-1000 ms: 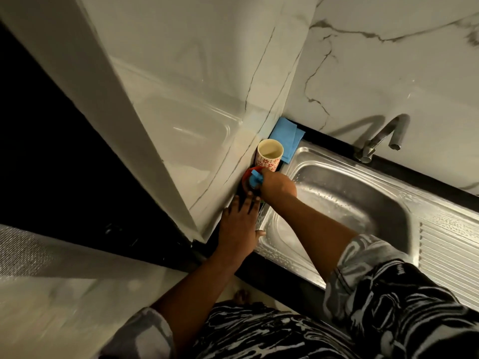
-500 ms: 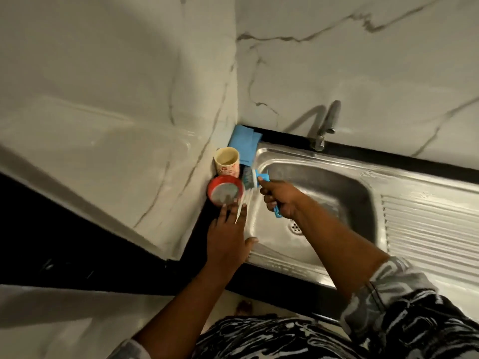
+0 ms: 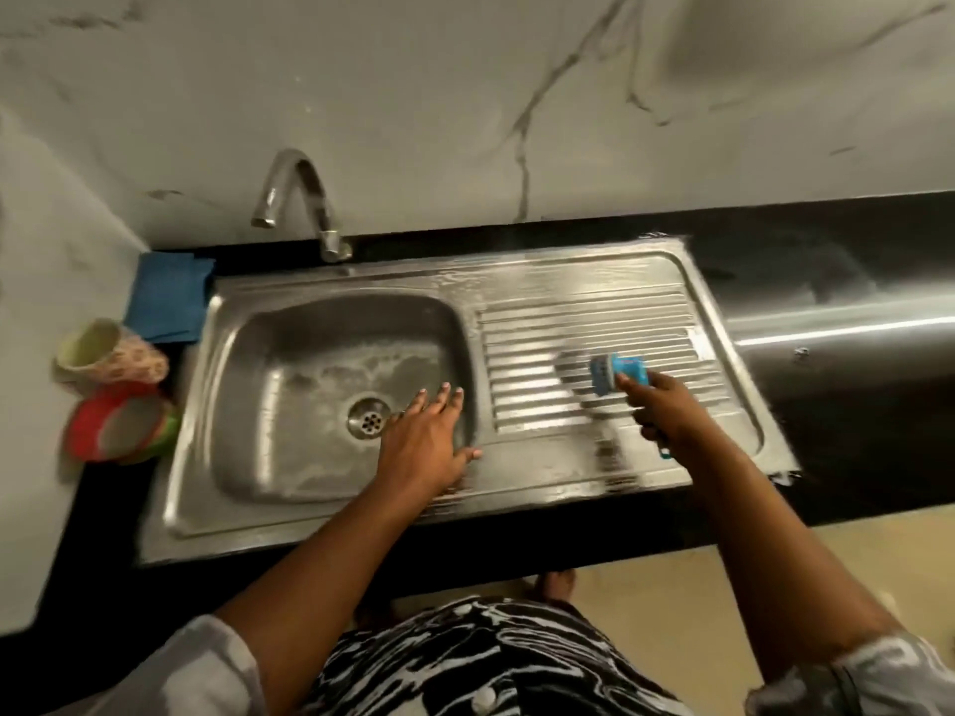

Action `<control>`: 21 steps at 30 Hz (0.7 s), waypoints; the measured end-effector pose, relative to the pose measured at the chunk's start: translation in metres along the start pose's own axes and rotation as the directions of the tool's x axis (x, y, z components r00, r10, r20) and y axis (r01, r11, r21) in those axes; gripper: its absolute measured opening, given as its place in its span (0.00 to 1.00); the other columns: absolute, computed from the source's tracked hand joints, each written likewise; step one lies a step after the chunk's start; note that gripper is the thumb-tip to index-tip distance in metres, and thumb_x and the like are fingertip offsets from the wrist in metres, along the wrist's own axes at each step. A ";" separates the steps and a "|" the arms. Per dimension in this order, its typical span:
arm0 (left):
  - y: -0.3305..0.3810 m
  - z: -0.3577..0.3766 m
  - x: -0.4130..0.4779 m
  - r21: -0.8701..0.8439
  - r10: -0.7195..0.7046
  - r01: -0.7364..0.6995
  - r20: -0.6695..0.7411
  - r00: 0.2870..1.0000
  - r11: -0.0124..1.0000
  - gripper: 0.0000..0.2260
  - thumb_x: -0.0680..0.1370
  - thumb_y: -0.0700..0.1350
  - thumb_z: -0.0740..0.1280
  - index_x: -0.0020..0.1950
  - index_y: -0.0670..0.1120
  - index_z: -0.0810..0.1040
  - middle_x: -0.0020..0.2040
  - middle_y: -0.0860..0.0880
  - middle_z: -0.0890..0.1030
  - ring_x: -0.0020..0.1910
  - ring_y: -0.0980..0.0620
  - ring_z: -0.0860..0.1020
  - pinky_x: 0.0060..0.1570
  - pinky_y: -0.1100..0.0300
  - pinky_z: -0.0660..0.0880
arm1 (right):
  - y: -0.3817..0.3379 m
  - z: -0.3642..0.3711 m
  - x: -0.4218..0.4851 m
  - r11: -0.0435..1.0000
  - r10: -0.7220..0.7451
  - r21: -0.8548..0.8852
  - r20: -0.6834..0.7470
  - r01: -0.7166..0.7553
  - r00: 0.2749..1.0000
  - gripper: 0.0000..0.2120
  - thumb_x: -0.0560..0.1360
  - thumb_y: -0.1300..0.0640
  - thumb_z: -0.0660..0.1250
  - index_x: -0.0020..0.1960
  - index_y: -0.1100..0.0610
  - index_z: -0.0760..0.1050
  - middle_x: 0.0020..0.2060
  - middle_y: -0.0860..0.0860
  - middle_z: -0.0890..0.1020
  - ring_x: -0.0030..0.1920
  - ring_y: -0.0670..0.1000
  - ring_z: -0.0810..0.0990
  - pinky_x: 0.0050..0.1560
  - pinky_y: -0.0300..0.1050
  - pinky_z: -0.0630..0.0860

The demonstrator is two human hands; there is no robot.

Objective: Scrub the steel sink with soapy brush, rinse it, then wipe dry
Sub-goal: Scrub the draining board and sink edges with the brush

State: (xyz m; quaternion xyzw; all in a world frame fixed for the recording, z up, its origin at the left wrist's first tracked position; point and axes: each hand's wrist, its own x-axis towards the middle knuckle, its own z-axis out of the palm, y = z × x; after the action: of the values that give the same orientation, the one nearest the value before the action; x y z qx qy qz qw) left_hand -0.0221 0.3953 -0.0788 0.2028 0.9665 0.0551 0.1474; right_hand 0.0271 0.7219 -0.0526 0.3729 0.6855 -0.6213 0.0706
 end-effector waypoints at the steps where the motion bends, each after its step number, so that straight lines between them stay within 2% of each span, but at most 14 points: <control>1: 0.017 0.003 0.010 0.029 -0.024 0.023 0.029 0.999 0.999 0.45 0.76 0.70 0.69 0.86 0.52 0.58 0.86 0.52 0.59 0.83 0.44 0.61 0.76 0.44 0.68 | 0.006 -0.034 0.009 0.989 -0.048 -0.144 -0.086 0.035 0.995 0.14 0.79 0.50 0.72 0.58 0.59 0.78 0.34 0.53 0.73 0.24 0.48 0.69 0.25 0.39 0.64; 2: 0.029 0.005 0.019 0.053 -0.049 0.046 0.058 0.997 0.998 0.45 0.75 0.69 0.71 0.85 0.52 0.60 0.85 0.51 0.62 0.82 0.44 0.64 0.75 0.44 0.70 | 0.011 -0.062 0.019 0.949 -0.113 -0.311 -0.156 0.060 0.981 0.17 0.78 0.49 0.73 0.61 0.58 0.79 0.36 0.56 0.77 0.30 0.53 0.77 0.30 0.44 0.70; 3: 0.045 0.006 0.027 0.062 -0.079 0.074 0.082 0.994 0.995 0.43 0.73 0.69 0.73 0.83 0.51 0.64 0.83 0.50 0.65 0.80 0.43 0.67 0.73 0.45 0.72 | 0.016 -0.092 0.028 0.880 -0.173 -0.471 -0.204 0.058 0.963 0.20 0.78 0.47 0.73 0.64 0.58 0.79 0.42 0.58 0.82 0.40 0.59 0.82 0.39 0.49 0.75; 4: 0.055 0.008 0.036 0.065 -0.107 0.101 0.091 0.990 0.993 0.40 0.73 0.68 0.75 0.79 0.51 0.69 0.80 0.50 0.70 0.77 0.43 0.71 0.70 0.46 0.74 | 0.019 -0.117 0.036 0.802 -0.228 -0.596 -0.239 0.042 0.944 0.23 0.78 0.45 0.72 0.66 0.57 0.78 0.50 0.60 0.84 0.51 0.62 0.83 0.48 0.52 0.77; 5: 0.065 0.008 0.043 0.071 -0.134 0.128 0.096 0.986 0.989 0.36 0.72 0.67 0.76 0.74 0.51 0.73 0.75 0.49 0.76 0.72 0.43 0.75 0.66 0.47 0.77 | 0.023 -0.139 0.044 0.731 -0.268 -0.682 -0.260 0.021 0.928 0.24 0.78 0.44 0.71 0.68 0.56 0.76 0.54 0.61 0.84 0.56 0.65 0.82 0.52 0.54 0.77; 7: 0.073 0.005 0.052 0.092 -0.176 0.167 0.109 0.978 0.982 0.30 0.70 0.67 0.78 0.64 0.51 0.77 0.65 0.48 0.81 0.65 0.43 0.80 0.60 0.48 0.79 | 0.025 -0.160 0.047 0.641 -0.307 -0.767 -0.275 -0.015 0.911 0.22 0.79 0.43 0.68 0.69 0.51 0.72 0.54 0.62 0.84 0.54 0.67 0.82 0.49 0.55 0.76; 10: 0.079 -0.001 0.061 0.095 -0.249 0.236 0.174 0.953 0.967 0.26 0.65 0.67 0.82 0.49 0.51 0.76 0.56 0.48 0.85 0.59 0.42 0.83 0.54 0.51 0.80 | 0.034 -0.154 0.046 0.550 -0.312 -0.835 -0.200 0.005 0.929 0.21 0.82 0.50 0.61 0.74 0.46 0.66 0.50 0.62 0.83 0.50 0.66 0.82 0.45 0.53 0.73; 12: 0.083 -0.010 0.066 0.120 -0.301 0.281 0.223 0.927 0.952 0.28 0.61 0.66 0.84 0.44 0.50 0.76 0.52 0.48 0.86 0.55 0.43 0.84 0.50 0.53 0.79 | 0.037 -0.114 0.032 0.563 -0.287 -0.825 -0.128 0.059 0.949 0.20 0.85 0.53 0.56 0.77 0.48 0.67 0.48 0.60 0.82 0.47 0.63 0.81 0.44 0.50 0.71; 13: 0.087 -0.014 0.070 0.143 -0.321 0.294 0.236 0.917 0.945 0.29 0.60 0.66 0.85 0.44 0.48 0.78 0.51 0.47 0.87 0.54 0.43 0.85 0.49 0.53 0.79 | 0.038 -0.087 0.024 0.576 -0.278 -0.811 -0.080 0.100 0.957 0.20 0.86 0.52 0.53 0.77 0.48 0.67 0.47 0.59 0.82 0.46 0.61 0.80 0.43 0.49 0.69; 15: 0.093 -0.019 0.076 0.182 -0.352 0.315 0.238 0.905 0.932 0.30 0.58 0.64 0.86 0.47 0.46 0.83 0.50 0.46 0.87 0.53 0.43 0.85 0.47 0.54 0.78 | 0.037 -0.026 0.010 0.564 -0.274 -0.793 0.081 0.228 0.958 0.22 0.86 0.50 0.52 0.79 0.46 0.60 0.52 0.59 0.83 0.50 0.62 0.82 0.45 0.50 0.70; 18: 0.097 -0.023 0.079 0.221 -0.370 0.322 0.228 0.901 0.921 0.30 0.58 0.62 0.87 0.51 0.46 0.85 0.50 0.45 0.87 0.53 0.43 0.85 0.46 0.55 0.78 | 0.029 0.028 -0.006 0.474 -0.222 -0.800 0.295 0.367 0.929 0.26 0.85 0.53 0.52 0.82 0.46 0.52 0.57 0.62 0.83 0.55 0.64 0.82 0.52 0.54 0.76; 19: 0.097 -0.023 0.078 0.227 -0.372 0.323 0.222 0.901 0.919 0.30 0.59 0.61 0.87 0.51 0.46 0.85 0.50 0.45 0.87 0.53 0.43 0.85 0.45 0.55 0.78 | 0.028 0.027 -0.006 0.445 -0.235 -0.813 0.298 0.375 0.925 0.27 0.85 0.54 0.52 0.82 0.46 0.52 0.57 0.61 0.83 0.55 0.64 0.82 0.53 0.54 0.77; 21: 0.095 -0.023 0.078 0.213 -0.360 0.317 0.207 0.910 0.924 0.28 0.60 0.61 0.87 0.50 0.47 0.84 0.48 0.46 0.87 0.51 0.43 0.85 0.43 0.55 0.77 | 0.025 -0.007 0.006 0.457 -0.248 -0.836 0.207 0.303 0.946 0.26 0.85 0.53 0.54 0.82 0.46 0.56 0.57 0.59 0.83 0.55 0.62 0.82 0.54 0.53 0.76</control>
State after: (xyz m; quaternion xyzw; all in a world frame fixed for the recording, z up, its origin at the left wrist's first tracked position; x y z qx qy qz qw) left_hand -0.0610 0.5129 -0.0615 0.0488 0.9628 -0.0815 0.2530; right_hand 0.0404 0.7290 -0.0740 0.1555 0.9508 -0.2121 0.1635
